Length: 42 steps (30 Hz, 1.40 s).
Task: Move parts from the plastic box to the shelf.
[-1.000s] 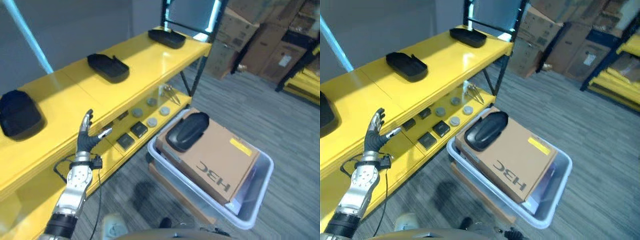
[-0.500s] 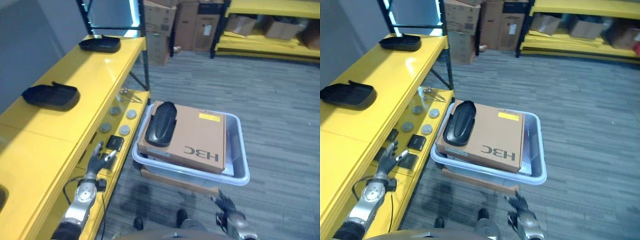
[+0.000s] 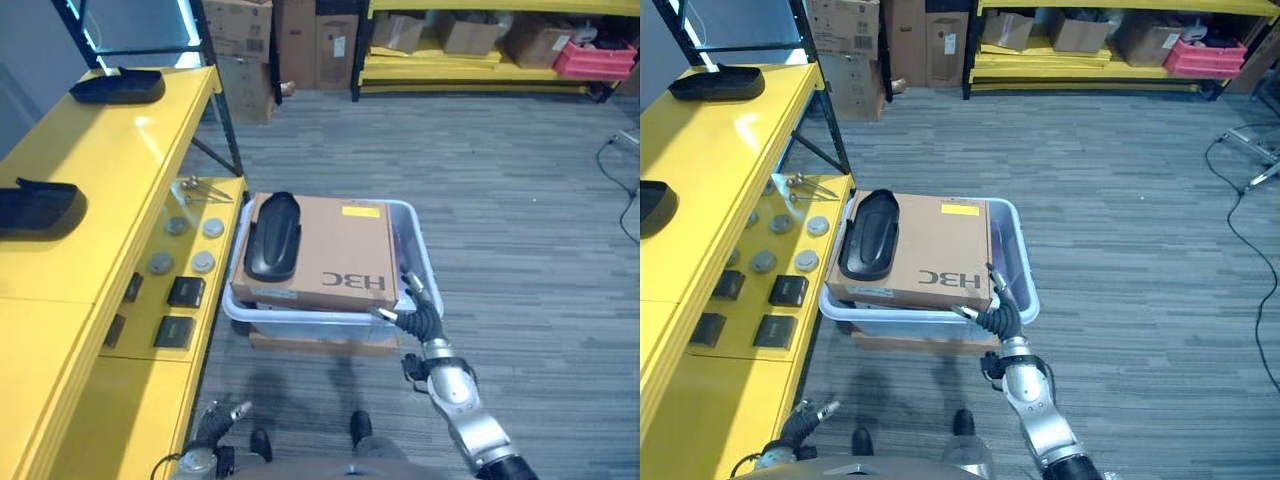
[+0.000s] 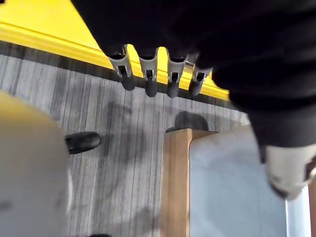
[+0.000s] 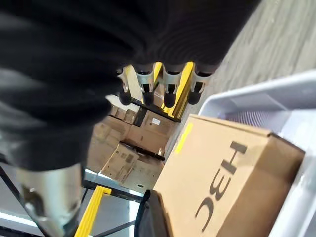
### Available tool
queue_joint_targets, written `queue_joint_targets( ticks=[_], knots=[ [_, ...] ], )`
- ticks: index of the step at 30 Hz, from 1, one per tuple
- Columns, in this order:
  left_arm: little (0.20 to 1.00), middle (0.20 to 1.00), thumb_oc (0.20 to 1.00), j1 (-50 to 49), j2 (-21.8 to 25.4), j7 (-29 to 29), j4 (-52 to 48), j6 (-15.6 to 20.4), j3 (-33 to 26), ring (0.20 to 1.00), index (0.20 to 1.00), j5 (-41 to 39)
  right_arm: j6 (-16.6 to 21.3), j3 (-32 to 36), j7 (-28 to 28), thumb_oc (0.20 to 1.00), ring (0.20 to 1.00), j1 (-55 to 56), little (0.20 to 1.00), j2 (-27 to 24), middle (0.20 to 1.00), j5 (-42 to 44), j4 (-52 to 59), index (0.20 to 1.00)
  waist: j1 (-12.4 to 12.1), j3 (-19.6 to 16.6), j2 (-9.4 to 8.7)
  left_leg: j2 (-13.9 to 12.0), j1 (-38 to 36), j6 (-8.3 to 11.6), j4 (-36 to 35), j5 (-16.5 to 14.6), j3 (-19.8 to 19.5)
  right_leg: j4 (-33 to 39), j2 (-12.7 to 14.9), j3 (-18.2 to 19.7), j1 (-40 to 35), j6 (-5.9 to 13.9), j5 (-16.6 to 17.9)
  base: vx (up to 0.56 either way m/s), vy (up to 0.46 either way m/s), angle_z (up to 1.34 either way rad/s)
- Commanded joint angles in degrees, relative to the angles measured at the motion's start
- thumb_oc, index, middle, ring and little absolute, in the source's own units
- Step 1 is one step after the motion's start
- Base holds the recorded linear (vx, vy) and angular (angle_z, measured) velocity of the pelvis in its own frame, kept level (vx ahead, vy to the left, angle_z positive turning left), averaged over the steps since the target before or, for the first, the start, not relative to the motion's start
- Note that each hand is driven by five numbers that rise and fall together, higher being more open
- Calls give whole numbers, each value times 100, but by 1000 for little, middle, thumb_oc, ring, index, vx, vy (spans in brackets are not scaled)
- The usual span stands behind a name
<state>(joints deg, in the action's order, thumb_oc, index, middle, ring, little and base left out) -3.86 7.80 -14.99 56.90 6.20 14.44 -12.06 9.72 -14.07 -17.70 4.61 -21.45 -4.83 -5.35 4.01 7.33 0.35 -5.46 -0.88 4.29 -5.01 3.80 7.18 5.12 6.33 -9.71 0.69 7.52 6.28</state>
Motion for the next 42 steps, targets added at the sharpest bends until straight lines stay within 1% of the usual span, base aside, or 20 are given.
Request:
queue_joint_targets(
  ticks=[1,3,4,5,7,9,10,11,14,18,21,22,25,29,30,31,32,38,42],
  knots=[
    [1000,1000,1000,406,220,-499,136,241,182,1000,1000,322,214,-65,-347,1000,1000,-855,1000,124,1000,-147,-90,1000,-297,360,-285,19,103,-185,1,-519,-389,-12,266,-235,122,313,-349,-159,-105,27],
    [1000,1000,1000,558,296,-586,77,268,266,1000,1000,329,188,-136,-553,1000,1000,-1539,1000,120,1000,-144,-438,1000,-416,536,-369,-45,369,-150,1,-419,-507,-12,214,-324,314,295,-334,-226,-132,29],
    [1000,1000,1000,775,484,-710,-126,313,380,1000,1000,398,150,-255,-775,1000,1000,-2439,1000,179,1000,-44,-1029,1000,-635,719,-482,-149,704,-89,1,-294,-608,-12,137,-459,605,282,-302,-214,-132,36],
    [1000,1000,1000,789,490,-710,-128,309,372,1000,1000,398,166,-260,-783,1000,1000,-2475,1000,187,1000,-40,-1064,1000,-628,718,-487,-151,724,-86,1,-289,-612,-12,135,-462,622,279,-299,-186,-143,32],
    [1000,1000,1000,870,642,-812,-257,314,490,1000,1000,617,102,-336,-928,1000,1000,-3083,1000,209,1000,76,-1599,1000,-806,769,-568,-233,914,-42,1,-204,-654,-12,70,-543,772,284,-310,-57,-79,20],
    [1000,1000,1000,993,709,-884,-326,347,601,1000,1000,704,81,-402,-1085,1000,1000,-3683,1000,168,1000,185,-2081,1000,-934,908,-666,-287,1118,16,1,-127,-701,-12,32,-594,899,284,-288,-96,-87,17],
    [1000,1000,1000,1072,765,-917,-414,366,698,1000,1000,741,36,-430,-1167,1000,1000,-4126,1000,66,1000,289,-2329,1000,-999,1020,-750,-319,1283,63,1,-65,-748,-12,1,-643,1012,281,-250,-94,-68,15],
    [1000,1000,1000,1073,765,-917,-414,366,697,1000,1000,741,37,-431,-1167,1000,1000,-4129,1000,67,1000,290,-2331,1000,-997,1019,-750,-319,1286,63,1,-64,-750,-12,1,-645,1015,281,-250,-88,-52,26],
    [1000,1000,1000,1152,829,-962,-423,390,899,1000,1000,936,-4,-414,-1387,1000,1000,-4727,1000,-142,1000,301,-2767,1000,-1082,1137,-826,-361,1512,121,1,4,-820,-12,-6,-738,1154,286,-213,-48,-33,24],
    [1000,1000,1000,1238,908,-965,-349,410,1283,1000,1000,1359,-7,-516,-1608,1000,1000,-5467,1000,-325,1000,323,-3497,1000,-1164,1238,-839,-357,1739,154,1,72,-935,-12,-6,-812,1309,294,-181,-30,-6,21],
    [1000,1000,1000,1289,954,-961,-301,402,1466,1000,1000,1503,-16,-632,-1771,1000,1000,-5934,1000,-447,1000,370,-3975,1000,-1215,1281,-826,-337,1888,160,1,117,-1046,-12,-8,-843,1399,294,-170,-5,1,11],
    [1000,1000,1000,1291,943,-953,-243,410,1546,1000,1000,1534,-77,-721,-1902,1000,1000,-6237,1000,-533,1000,354,-4369,1000,-1262,1303,-814,-321,1962,159,1,131,-1112,-12,5,-872,1426,302,-170,19,12,18],
    [1000,1000,1000,1311,911,-984,-218,398,1630,1000,1000,1503,-195,-787,-2029,1000,1000,-6492,1000,-557,1000,346,-4733,1000,-1299,1327,-788,-281,2056,148,1,147,-1206,-12,35,-933,1456,309,-167,19,14,14],
    [1000,1000,1000,1375,851,-988,-213,443,1678,1000,1000,1335,-279,-955,-1967,1000,1000,-6771,1000,-652,1000,412,-5403,1000,-1380,1376,-759,-243,2161,155,1,155,-1306,-12,42,-1000,1497,327,-159,26,26,16],
    [1000,1000,1000,1380,852,-988,-213,443,1678,1000,1000,1335,-277,-954,-1966,1000,1000,-6777,1000,-654,1000,413,-5407,1000,-1367,1369,-764,-227,2188,147,1,179,-1317,-12,57,-1009,1517,330,-145,20,14,7],
    [1000,1000,1000,1414,830,-997,-250,455,1688,1000,1000,1238,-332,-1041,-1920,1000,1000,-6865,1000,-720,1000,423,-5748,1000,-1419,1397,-744,-216,2234,165,1,170,-1353,-12,53,-1065,1526,336,-154,24,-3,16],
    [1000,1000,1000,1442,767,-989,-286,435,1827,1000,1000,1212,-459,-1037,-1949,1000,1000,-6987,1000,-713,1000,479,-6301,1000,-1498,1439,-694,-176,2346,183,1,194,-1454,-12,82,-1186,1554,353,-161,34,-9,22],
    [1000,1000,1000,1459,734,-924,-294,425,1837,1000,1000,1003,-597,-973,-1783,1000,1000,-6942,1000,-512,1000,681,-6873,1000,-1579,1489,-635,-106,2514,202,1,230,-1582,-12,106,-1344,1615,373,-152,9,-2,20],
    [1000,1000,1000,1473,706,-890,-249,407,1767,1000,1000,816,-718,-906,-1565,1000,1000,-6922,1000,-333,1000,813,-7213,1000,-1631,1513,-611,-62,2576,212,1,247,-1652,-12,125,-1429,1614,381,-155,0,0,0]
  ],
)
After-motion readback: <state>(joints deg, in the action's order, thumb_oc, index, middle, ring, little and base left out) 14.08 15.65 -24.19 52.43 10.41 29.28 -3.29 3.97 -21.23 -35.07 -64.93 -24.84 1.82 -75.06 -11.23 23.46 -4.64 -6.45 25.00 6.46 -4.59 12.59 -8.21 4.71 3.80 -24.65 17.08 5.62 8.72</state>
